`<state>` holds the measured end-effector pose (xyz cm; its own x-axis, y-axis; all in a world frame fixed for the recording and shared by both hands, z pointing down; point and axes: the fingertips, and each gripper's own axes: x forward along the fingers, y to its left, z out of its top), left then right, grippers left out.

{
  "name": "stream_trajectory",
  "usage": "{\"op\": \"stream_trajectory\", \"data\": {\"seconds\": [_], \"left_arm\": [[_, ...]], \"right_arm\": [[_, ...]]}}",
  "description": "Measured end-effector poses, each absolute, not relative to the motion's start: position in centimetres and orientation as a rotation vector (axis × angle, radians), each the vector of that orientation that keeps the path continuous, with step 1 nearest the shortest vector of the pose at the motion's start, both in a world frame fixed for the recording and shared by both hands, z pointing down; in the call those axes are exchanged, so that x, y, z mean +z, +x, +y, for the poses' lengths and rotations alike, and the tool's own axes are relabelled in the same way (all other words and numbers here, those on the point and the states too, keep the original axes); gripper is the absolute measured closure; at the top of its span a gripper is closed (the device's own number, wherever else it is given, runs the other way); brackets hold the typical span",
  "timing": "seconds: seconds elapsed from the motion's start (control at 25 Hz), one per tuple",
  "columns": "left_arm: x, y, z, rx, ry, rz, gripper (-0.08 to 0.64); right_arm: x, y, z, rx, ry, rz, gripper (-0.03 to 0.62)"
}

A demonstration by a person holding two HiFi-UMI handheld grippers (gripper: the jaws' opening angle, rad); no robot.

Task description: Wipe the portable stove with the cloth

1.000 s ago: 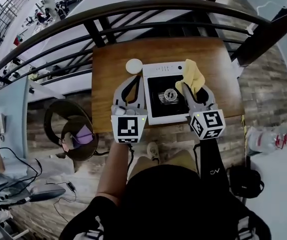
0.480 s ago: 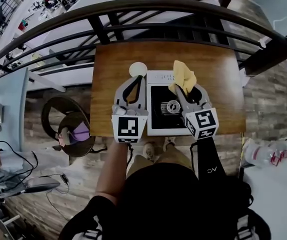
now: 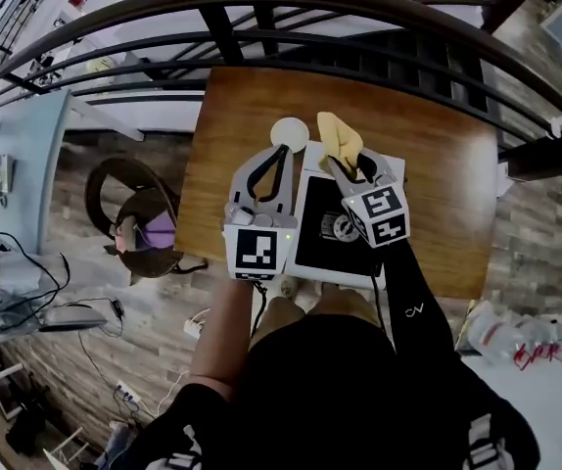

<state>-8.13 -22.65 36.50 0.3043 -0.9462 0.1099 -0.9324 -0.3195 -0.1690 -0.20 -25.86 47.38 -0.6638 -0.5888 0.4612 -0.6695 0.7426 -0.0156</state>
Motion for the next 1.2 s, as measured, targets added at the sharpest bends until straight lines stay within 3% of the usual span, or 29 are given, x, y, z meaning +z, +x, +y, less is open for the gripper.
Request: {"op": "stream_trajectory", "data": {"seconds": [0.28, 0.56, 1.2], "left_arm": [[38.1, -11.1, -22.7, -0.377, -2.402, 1.934, 0.552], [38.9, -11.5, -22.7, -0.410, -2.356, 1.998, 0.552], [39.5, -3.4, -25.8, -0.297, -2.568, 1.787, 0.552]], "right_arm": [[53.8, -4.7, -26.9, 0.356, 0.711, -2.349, 0.471], [58.9, -3.1, -26.3, 0.467, 0.639, -2.162, 0.471], [59.3, 13.7, -28.8, 0.565, 1.017, -1.951, 0.471]]}}
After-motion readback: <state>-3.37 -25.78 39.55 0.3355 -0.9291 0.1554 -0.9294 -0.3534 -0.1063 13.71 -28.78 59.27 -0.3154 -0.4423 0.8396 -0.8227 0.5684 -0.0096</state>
